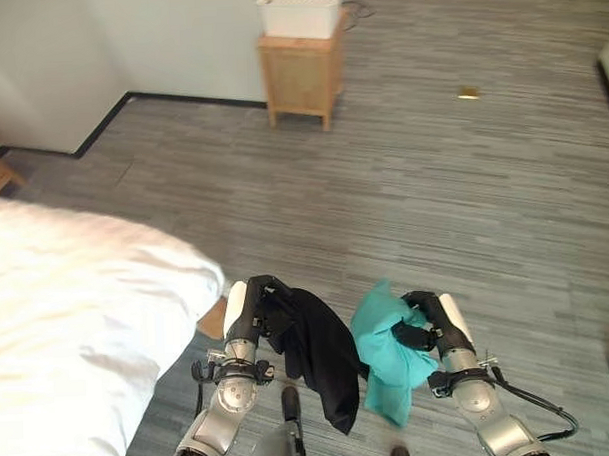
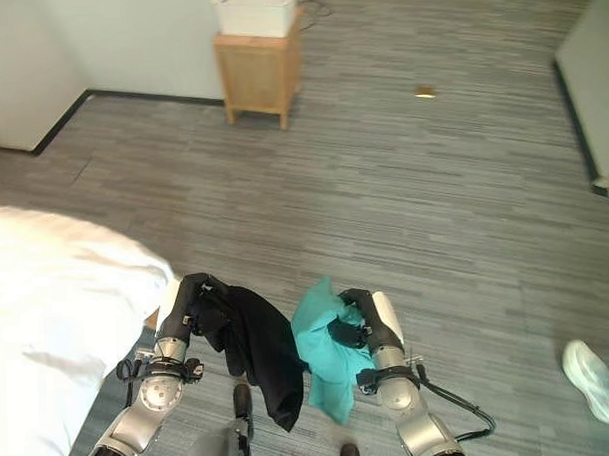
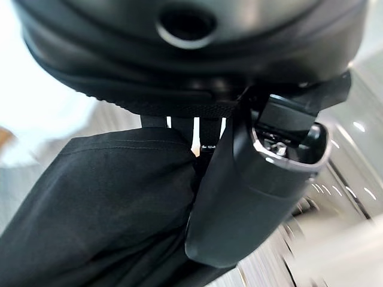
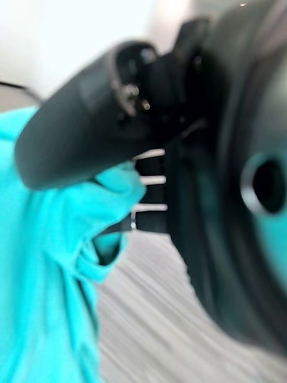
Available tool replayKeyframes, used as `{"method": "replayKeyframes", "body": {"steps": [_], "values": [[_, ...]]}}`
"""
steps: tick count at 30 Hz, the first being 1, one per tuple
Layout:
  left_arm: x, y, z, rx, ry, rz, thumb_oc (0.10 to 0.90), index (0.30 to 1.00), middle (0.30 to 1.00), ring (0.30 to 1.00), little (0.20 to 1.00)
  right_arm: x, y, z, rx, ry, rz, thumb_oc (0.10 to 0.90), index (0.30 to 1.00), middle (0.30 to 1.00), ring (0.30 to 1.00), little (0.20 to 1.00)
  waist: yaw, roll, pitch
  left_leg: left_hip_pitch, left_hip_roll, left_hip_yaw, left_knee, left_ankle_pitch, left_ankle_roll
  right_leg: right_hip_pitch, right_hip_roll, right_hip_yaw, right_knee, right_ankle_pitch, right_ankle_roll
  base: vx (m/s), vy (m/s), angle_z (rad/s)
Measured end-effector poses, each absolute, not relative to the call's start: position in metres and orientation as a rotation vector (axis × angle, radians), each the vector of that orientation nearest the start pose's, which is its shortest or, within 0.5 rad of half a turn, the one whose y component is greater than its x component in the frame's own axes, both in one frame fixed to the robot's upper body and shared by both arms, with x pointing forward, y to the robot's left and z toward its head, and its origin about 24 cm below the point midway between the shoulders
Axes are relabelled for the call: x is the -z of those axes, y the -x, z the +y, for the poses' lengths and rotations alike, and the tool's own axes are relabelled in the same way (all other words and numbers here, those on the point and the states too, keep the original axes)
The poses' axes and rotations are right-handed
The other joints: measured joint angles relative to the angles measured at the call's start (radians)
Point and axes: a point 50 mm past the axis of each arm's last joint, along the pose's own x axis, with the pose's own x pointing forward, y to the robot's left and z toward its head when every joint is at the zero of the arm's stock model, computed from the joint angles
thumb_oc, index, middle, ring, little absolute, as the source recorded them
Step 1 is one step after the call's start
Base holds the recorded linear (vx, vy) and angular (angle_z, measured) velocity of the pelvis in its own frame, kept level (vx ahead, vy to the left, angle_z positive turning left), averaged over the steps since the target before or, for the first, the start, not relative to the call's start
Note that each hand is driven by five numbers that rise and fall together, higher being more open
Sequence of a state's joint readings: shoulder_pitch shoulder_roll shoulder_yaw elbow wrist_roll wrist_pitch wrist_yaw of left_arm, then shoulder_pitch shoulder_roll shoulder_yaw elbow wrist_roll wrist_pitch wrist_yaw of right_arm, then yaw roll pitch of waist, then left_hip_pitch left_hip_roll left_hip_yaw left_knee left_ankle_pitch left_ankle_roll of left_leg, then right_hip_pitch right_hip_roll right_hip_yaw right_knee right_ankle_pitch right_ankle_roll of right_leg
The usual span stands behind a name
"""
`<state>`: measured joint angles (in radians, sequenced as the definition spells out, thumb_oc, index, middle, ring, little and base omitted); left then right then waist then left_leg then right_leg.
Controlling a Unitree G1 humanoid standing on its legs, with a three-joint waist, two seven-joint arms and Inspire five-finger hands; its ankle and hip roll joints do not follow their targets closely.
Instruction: Pick up bed clothes into laundry basket.
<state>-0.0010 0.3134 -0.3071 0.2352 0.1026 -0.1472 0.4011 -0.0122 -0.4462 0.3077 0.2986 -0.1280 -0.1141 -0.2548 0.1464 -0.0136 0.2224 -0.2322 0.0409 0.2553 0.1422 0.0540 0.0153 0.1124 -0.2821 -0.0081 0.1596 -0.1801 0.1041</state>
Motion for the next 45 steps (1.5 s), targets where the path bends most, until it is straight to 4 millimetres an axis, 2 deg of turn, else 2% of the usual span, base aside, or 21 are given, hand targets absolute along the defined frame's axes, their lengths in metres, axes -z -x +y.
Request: {"method": "replayKeyframes", "body": {"steps": [3, 6, 10, 13, 16, 17, 19, 20, 22, 24, 25, 27, 28, 29, 30, 31, 33, 35, 39, 44, 45], "values": [[-0.007, -0.241, 0.195, -0.195, -0.397, 0.04, 0.4, 0.3, 0.3, 0.3, 0.3, -0.017, -0.258, -0.195, -0.034, 0.596, 0.023, 0.4, 0.3, 0.3, 0.3, 0.3, 0.016, -0.02, 0.005, -0.033, -0.019, 0.03, 0.037, -0.041, 0.014, 0.052, -0.024, 0.007, -0.179, 0.1, 0.087, 0.53, 0.06, -0.26], [-0.005, -0.24, 0.185, -0.145, -0.386, 0.048, 0.4, 0.3, 0.3, 0.3, 0.3, -0.02, -0.26, -0.204, 0.028, 0.567, 0.022, 0.4, 0.3, 0.3, 0.3, 0.3, -0.001, 0.0, 0.008, 0.023, -0.007, 0.055, 0.014, -0.074, 0.04, -0.05, -0.011, -0.028, 0.09, 0.078, 0.149, 0.59, 0.18, -0.11], [-0.002, -0.235, 0.162, -0.028, -0.363, 0.048, 0.4, 0.3, 0.3, 0.3, 0.3, -0.019, -0.256, -0.207, 0.051, 0.575, 0.028, 0.4, 0.3, 0.3, 0.3, 0.3, -0.099, 0.02, 0.014, 0.194, -0.009, 0.03, -0.16, -0.053, 0.044, -0.184, -0.017, -0.098, 0.441, 0.202, 0.102, 0.77, 0.1, 0.01], [-0.015, -0.249, 0.152, -0.003, -0.349, -0.013, 0.4, 0.3, 0.3, 0.3, 0.3, -0.024, -0.254, -0.212, 0.073, 0.576, 0.01, 0.4, 0.3, 0.3, 0.3, 0.3, -0.176, 0.072, 0.04, 0.247, 0.029, -0.073, -0.218, -0.043, 0.03, -0.285, 0.057, -0.14, 0.441, -0.015, 0.031, 0.51, -0.056, 0.63], [-0.027, -0.262, 0.147, -0.012, -0.332, -0.06, 0.4, 0.3, 0.3, 0.3, 0.3, -0.027, -0.254, -0.213, 0.07, 0.593, -0.002, 0.4, 0.3, 0.3, 0.3, 0.3, -0.242, 0.135, 0.074, 0.279, 0.099, -0.16, -0.213, -0.073, 0.062, -0.421, 0.216, -0.176, 0.295, -0.041, 0.015, 0.78, -0.177, 0.68], [-0.031, -0.265, 0.15, -0.02, -0.338, -0.072, 0.4, 0.3, 0.3, 0.3, 0.3, -0.025, -0.253, -0.212, 0.067, 0.595, 0.003, 0.4, 0.3, 0.3, 0.3, 0.3, -0.25, 0.121, 0.076, 0.305, 0.1, -0.168, -0.21, -0.097, 0.085, -0.484, 0.25, -0.176, 0.224, -0.014, 0.02, 0.55, -0.167, 0.85], [-0.028, -0.262, 0.148, -0.005, -0.34, -0.063, 0.4, 0.3, 0.3, 0.3, 0.3, -0.021, -0.248, -0.216, 0.073, 0.606, 0.025, 0.4, 0.3, 0.3, 0.3, 0.3, -0.302, 0.075, 0.054, 0.367, 0.088, -0.233, -0.226, -0.155, 0.019, -0.501, 0.213, -0.223, 0.034, 0.107, 0.025, 0.74, -0.245, 1.3], [-0.026, -0.26, 0.148, 0.004, -0.343, -0.055, 0.4, 0.3, 0.3, 0.3, 0.3, -0.018, -0.245, -0.219, 0.086, 0.61, 0.038, 0.4, 0.3, 0.3, 0.3, 0.3, -0.318, 0.063, 0.041, 0.391, 0.081, -0.275, -0.237, -0.184, -0.034, -0.511, 0.193, -0.248, 0.076, 0.18, 0.013, 0.68, -0.258, 1.16], [-0.022, -0.258, 0.147, 0.01, -0.346, -0.04, 0.4, 0.3, 0.3, 0.3, 0.3, -0.018, -0.248, -0.22, 0.099, 0.609, 0.04, 0.4, 0.3, 0.3, 0.3, 0.3, -0.308, 0.061, 0.035, 0.377, 0.062, -0.315, -0.07, -0.246, -0.129, -0.52, 0.201, -0.276, 0.144, 0.167, 0.011, 0.79, -0.358, 0.48], [-0.018, -0.258, 0.146, 0.017, -0.349, -0.023, 0.4, 0.3, 0.3, 0.3, 0.3, -0.018, -0.249, -0.219, 0.102, 0.6, 0.036, 0.4, 0.3, 0.3, 0.3, 0.3, -0.326, 0.062, 0.026, 0.389, 0.054, -0.337, -0.005, -0.238, -0.134, -0.489, 0.21, -0.297, 0.162, 0.136, 0.01, 0.67, -0.373, 0.46], [-0.011, -0.253, 0.142, 0.026, -0.334, 0.007, 0.4, 0.3, 0.3, 0.3, 0.3, -0.013, -0.244, -0.221, 0.102, 0.603, 0.065, 0.4, 0.3, 0.3, 0.3, 0.3, -0.337, 0.06, 0.019, 0.432, 0.065, -0.347, 0.112, -0.189, -0.157, -0.406, 0.248, -0.319, 0.154, 0.091, -0.062, 0.52, -0.405, 0.56], [-0.007, -0.249, 0.139, 0.036, -0.319, 0.021, 0.4, 0.3, 0.3, 0.3, 0.3, -0.01, -0.243, -0.218, 0.113, 0.58, 0.071, 0.4, 0.3, 0.3, 0.3, 0.3, -0.344, 0.035, 0.019, 0.354, 0.045, -0.354, 0.465, -0.096, -0.203, -0.304, 0.282, -0.301, 0.076, 0.114, -0.08, 0.47, -0.333, 0.36], [-0.007, -0.249, 0.139, 0.037, -0.316, 0.022, 0.4, 0.3, 0.3, 0.3, 0.3, -0.01, -0.245, -0.215, 0.1, 0.579, 0.069, 0.4, 0.3, 0.3, 0.3, 0.3, -0.332, 0.009, 0.025, 0.326, -0.006, -0.352, 0.583, -0.038, -0.199, -0.281, 0.285, -0.287, 0.067, 0.119, -0.007, 0.38, -0.232, -0.4], [-0.005, -0.248, 0.135, 0.029, -0.281, 0.032, 0.4, 0.3, 0.3, 0.3, 0.3, -0.018, -0.254, -0.213, 0.083, 0.6, 0.036, 0.4, 0.3, 0.3, 0.3, 0.3, -0.3, 0.069, 0.036, 0.291, 0.036, -0.368, 0.665, -0.027, -0.184, -0.336, 0.312, -0.249, 0.169, 0.122, 0.153, 0.76, -0.358, -0.5], [-0.009, -0.25, 0.133, 0.051, -0.277, 0.015, 0.4, 0.3, 0.3, 0.3, 0.3, -0.021, -0.255, -0.215, 0.09, 0.61, 0.016, 0.4, 0.3, 0.3, 0.3, 0.3, -0.289, 0.026, 0.042, 0.234, 0.028, -0.354, 0.752, -0.02, -0.152, -0.363, 0.196, -0.154, 0.282, -0.011, -0.033, 0.73, -0.227, -0.74], [-0.009, -0.25, 0.134, 0.047, -0.273, 0.006, 0.4, 0.3, 0.3, 0.3, 0.3, -0.022, -0.264, -0.212, 0.083, 0.615, 0.023, 0.4, 0.3, 0.3, 0.3, 0.3, -0.234, -0.017, 0.053, 0.245, 0.019, -0.315, 0.745, -0.077, -0.133, -0.317, 0.173, -0.11, 0.237, 0.018, -0.14, 0.76, -0.114, -0.67], [-0.002, -0.247, 0.136, 0.082, -0.304, 0.053, 0.4, 0.3, 0.3, 0.3, 0.3, -0.023, -0.27, -0.212, 0.089, 0.567, 0.05, 0.4, 0.3, 0.3, 0.3, 0.3, -0.169, -0.034, 0.049, 0.136, 0.002, -0.225, 0.635, -0.141, -0.091, -0.249, 0.201, -0.06, 0.096, 0.068, -0.195, 0.58, 0.049, -0.72], [0.001, -0.243, 0.136, 0.067, -0.285, 0.067, 0.4, 0.3, 0.3, 0.3, 0.3, -0.032, -0.262, -0.22, 0.106, 0.535, 0.027, 0.4, 0.3, 0.3, 0.3, 0.3, -0.13, -0.026, 0.05, 0.101, -0.014, -0.145, 0.314, -0.164, -0.059, -0.154, 0.219, -0.034, -0.046, 0.115, -0.18, 0.66, 0.099, -0.45], [0.001, -0.244, 0.144, 0.024, -0.306, 0.066, 0.4, 0.3, 0.3, 0.3, 0.3, -0.028, -0.24, -0.222, 0.046, 0.533, 0.048, 0.4, 0.3, 0.3, 0.3, 0.3, -0.106, 0.053, 0.026, 0.061, 0.025, -0.038, -0.24, -0.007, -0.093, 0.028, 0.302, -0.014, -0.234, 0.128, -0.166, 0.6, 0.054, -0.47], [0.015, -0.234, 0.139, 0.005, -0.291, 0.127, 0.4, 0.3, 0.3, 0.3, 0.3, 0.013, -0.21, -0.216, -0.018, 0.617, 0.201, 0.4, 0.3, 0.3, 0.3, 0.3, -0.104, 0.089, 0.013, -0.01, 0.019, 0.028, -0.212, 0.047, -0.067, 0.213, 0.281, 0.061, -0.249, 0.008, -0.121, 0.55, 0.091, -0.55], [0.018, -0.23, 0.139, 0.002, -0.288, 0.141, 0.4, 0.3, 0.3, 0.3, 0.3, 0.02, -0.204, -0.213, -0.048, 0.633, 0.234, 0.4, 0.3, 0.3, 0.3, 0.3, -0.101, 0.088, -0.011, 0.006, 0.004, 0.006, -0.216, 0.135, 0.001, 0.235, 0.257, 0.083, -0.246, -0.019, -0.102, 0.54, 0.08, -0.9]]}}
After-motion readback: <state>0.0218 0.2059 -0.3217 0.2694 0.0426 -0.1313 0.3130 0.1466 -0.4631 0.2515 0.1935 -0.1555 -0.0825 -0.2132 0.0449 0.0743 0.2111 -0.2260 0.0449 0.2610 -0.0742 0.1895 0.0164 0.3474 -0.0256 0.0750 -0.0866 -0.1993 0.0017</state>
